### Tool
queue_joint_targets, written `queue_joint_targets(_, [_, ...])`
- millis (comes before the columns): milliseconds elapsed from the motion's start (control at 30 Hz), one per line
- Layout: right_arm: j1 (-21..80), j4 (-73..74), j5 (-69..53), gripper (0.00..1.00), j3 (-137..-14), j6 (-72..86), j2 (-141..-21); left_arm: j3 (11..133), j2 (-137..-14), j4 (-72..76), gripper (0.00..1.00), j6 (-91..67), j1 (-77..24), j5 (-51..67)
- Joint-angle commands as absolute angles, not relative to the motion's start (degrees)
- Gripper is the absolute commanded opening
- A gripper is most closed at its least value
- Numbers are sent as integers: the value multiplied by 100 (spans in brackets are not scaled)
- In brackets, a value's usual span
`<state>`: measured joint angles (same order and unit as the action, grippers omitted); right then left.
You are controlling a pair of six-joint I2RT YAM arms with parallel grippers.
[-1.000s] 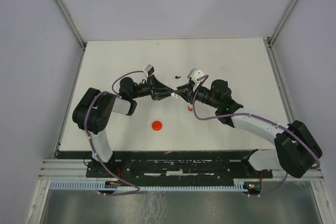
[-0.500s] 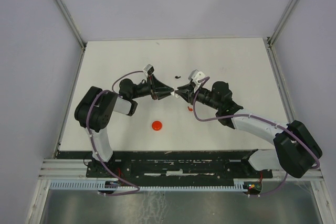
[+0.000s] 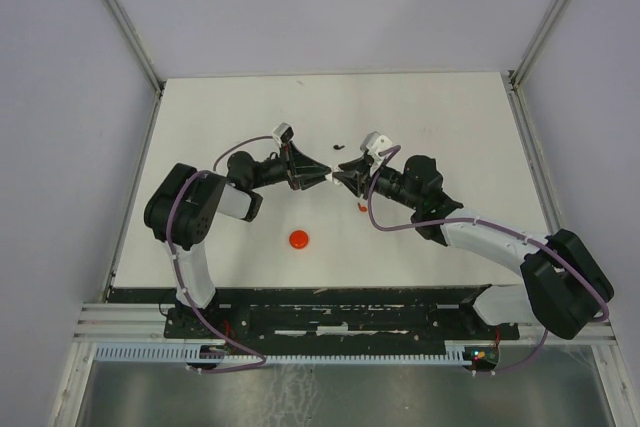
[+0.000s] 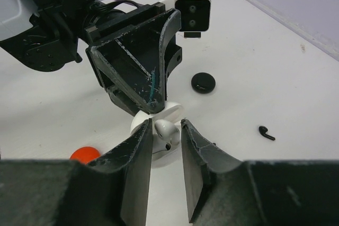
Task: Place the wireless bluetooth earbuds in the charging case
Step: Place the earbud in the charging case, then close the charging case.
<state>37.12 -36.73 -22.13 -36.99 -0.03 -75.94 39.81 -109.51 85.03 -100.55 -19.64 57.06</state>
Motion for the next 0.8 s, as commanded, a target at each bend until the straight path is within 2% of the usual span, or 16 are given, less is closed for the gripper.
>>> queue_joint_targets(0, [3750, -3937, -2332, 37, -3806, 140, -7615, 4186, -10973, 9074, 3, -10301, -1958, 5636])
queue_joint_targets(167, [3750, -4183, -2251, 51, -3797, 263, -7526, 4179, -11019, 9077, 3, -10283, -1945, 5634])
queue_joint_targets(333, [3730, -4421, -1617, 71, -3948, 638, -7268, 4130, -11071, 9067, 3, -10237, -1924, 5613])
queue_joint_targets(633, [3678, -2335, 338, 78, -4779, 837, -6818, 3985, -10955, 8848, 3, -10043, -1851, 5569])
queue_joint_targets(767, [3682, -965, 775, 79, -5245, 683, -6861, 3985, -10774, 8352, 3, -9633, -1829, 5580])
